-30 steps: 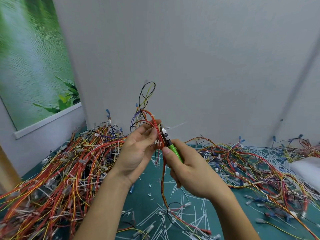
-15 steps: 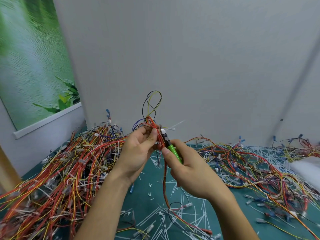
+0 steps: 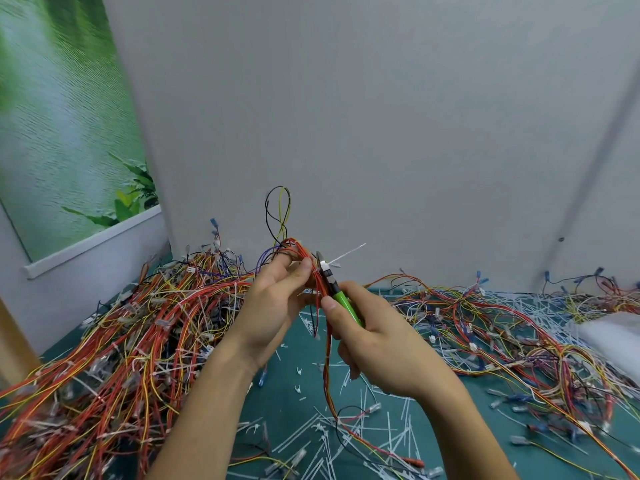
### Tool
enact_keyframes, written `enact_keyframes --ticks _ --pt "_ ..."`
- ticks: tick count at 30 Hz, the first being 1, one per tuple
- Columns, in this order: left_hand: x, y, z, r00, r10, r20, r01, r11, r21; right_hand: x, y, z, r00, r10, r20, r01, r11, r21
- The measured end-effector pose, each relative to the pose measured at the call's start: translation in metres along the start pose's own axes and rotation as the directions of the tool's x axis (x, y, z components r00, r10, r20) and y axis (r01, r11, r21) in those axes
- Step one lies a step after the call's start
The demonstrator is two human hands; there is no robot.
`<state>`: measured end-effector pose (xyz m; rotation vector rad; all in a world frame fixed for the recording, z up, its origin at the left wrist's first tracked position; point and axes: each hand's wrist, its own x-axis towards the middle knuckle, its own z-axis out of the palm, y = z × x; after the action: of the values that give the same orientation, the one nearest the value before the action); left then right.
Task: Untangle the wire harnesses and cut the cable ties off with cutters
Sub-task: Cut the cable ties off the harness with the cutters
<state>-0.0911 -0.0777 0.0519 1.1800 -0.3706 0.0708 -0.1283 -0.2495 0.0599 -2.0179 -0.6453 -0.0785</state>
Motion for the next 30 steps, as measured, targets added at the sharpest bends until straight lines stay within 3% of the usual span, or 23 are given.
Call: enact_keyframes --ticks 10,17,30 --pt "0.004 -0.004 0.004 0.981 0.114 -0.157 -0.078 0.973 0.218 0.003 0.009 0.003 0.999 -0.025 -0.041 0.022 0.997 -0.069" --pt "0.003 -0.005 0.001 0.982 0.137 -0.131 -0.093 0.949 0.3 0.001 0.007 -0.004 1.0 0.002 0.022 0.0 0.998 -0.058" --pt "0.002 -0.005 0.001 0.986 0.12 -0.115 -0.083 0.956 0.28 0.003 0.011 -0.004 1.0 -0.02 0.007 0.021 0.998 -0.062"
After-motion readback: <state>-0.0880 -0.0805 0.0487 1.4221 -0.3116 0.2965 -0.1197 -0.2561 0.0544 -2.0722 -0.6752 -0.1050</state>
